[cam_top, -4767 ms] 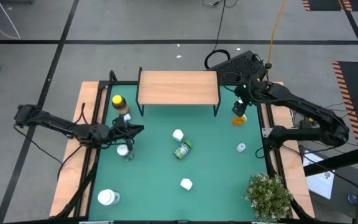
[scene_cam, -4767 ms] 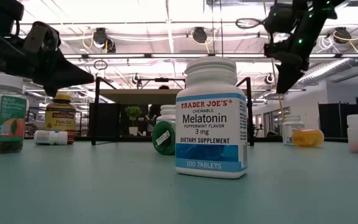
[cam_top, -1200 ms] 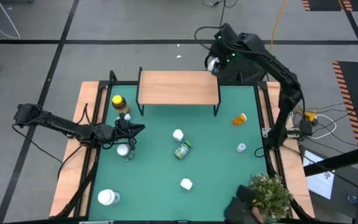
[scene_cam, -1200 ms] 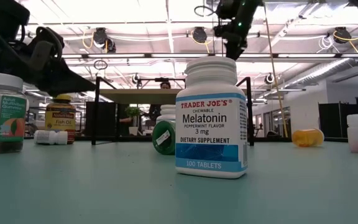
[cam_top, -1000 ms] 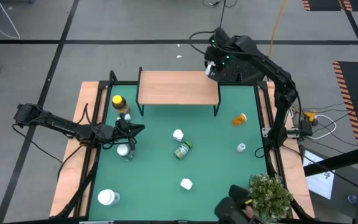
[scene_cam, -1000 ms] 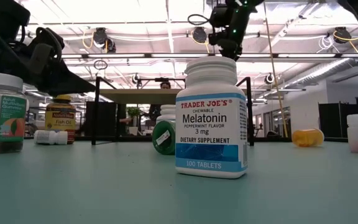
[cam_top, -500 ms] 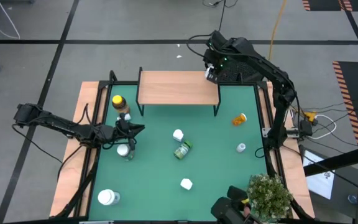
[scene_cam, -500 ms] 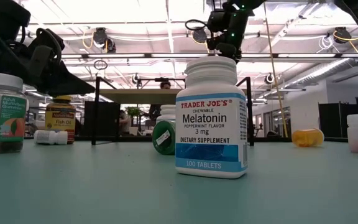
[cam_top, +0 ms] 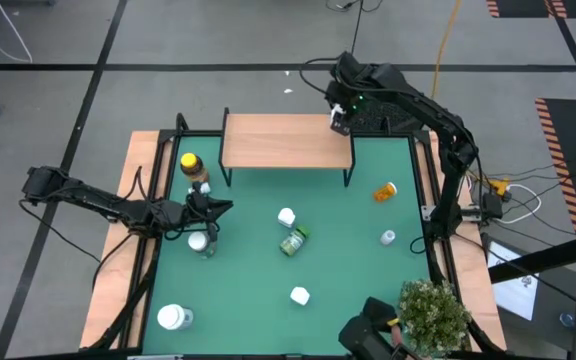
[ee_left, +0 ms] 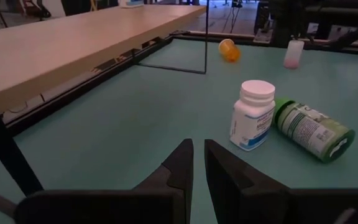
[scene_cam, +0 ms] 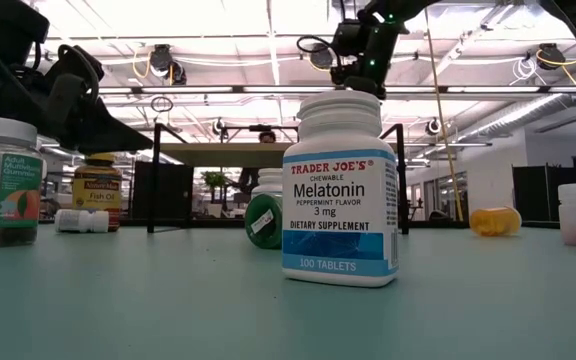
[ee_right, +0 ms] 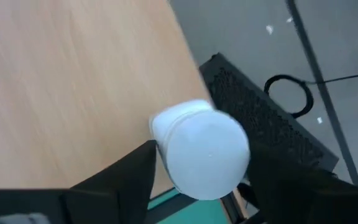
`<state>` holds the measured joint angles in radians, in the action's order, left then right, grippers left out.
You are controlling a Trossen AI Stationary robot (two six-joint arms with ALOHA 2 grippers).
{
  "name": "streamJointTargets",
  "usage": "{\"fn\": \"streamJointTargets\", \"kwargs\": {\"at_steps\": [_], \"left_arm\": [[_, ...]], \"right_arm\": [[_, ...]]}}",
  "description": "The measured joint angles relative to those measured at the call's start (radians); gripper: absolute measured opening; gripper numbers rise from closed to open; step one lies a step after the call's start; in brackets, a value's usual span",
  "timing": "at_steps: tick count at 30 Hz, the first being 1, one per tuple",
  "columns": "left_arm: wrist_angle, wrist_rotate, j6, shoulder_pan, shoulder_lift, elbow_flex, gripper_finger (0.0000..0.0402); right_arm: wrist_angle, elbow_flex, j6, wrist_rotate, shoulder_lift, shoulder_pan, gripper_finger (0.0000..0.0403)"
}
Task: Pick and place medicine bottles onto shelf by color
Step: Put the right green medicine bottle on the shelf
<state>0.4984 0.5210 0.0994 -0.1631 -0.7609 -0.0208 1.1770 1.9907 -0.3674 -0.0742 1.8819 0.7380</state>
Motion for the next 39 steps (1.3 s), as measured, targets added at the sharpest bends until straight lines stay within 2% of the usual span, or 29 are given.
{"fn": "streamJointTargets", "kwargs": {"at_steps": [6, 15, 23, 29, 39], "left_arm": [[-0.003, 0.002, -0.002, 0.000, 0.000, 0.000, 0.0042], [-0.005, 0.003, -0.001, 0.000, 0.000, 0.000, 0.0042], [0.013, 0.002, -0.001, -0.005, 0.000, 0.000, 0.0042], [0.035, 0.001, -0.028, -0.039, 0.000, -0.006, 0.0042], [0.029, 0.003, -0.086, -0.064, -0.025, -0.082, 0.0042]], "right_arm": [[-0.012, 0.000, -0.015, -0.001, -0.039, 0.000, 0.0274], [-0.018, 0.001, -0.005, 0.000, -0.176, -0.006, 0.0276], [-0.018, -0.032, 0.086, 0.000, -0.353, -0.080, 0.0276], [-0.103, -0.273, 0.143, 0.000, -0.542, -0.198, 0.0272], [-0.451, -0.783, 0.290, -0.004, -0.888, -0.413, 0.0254]]}}
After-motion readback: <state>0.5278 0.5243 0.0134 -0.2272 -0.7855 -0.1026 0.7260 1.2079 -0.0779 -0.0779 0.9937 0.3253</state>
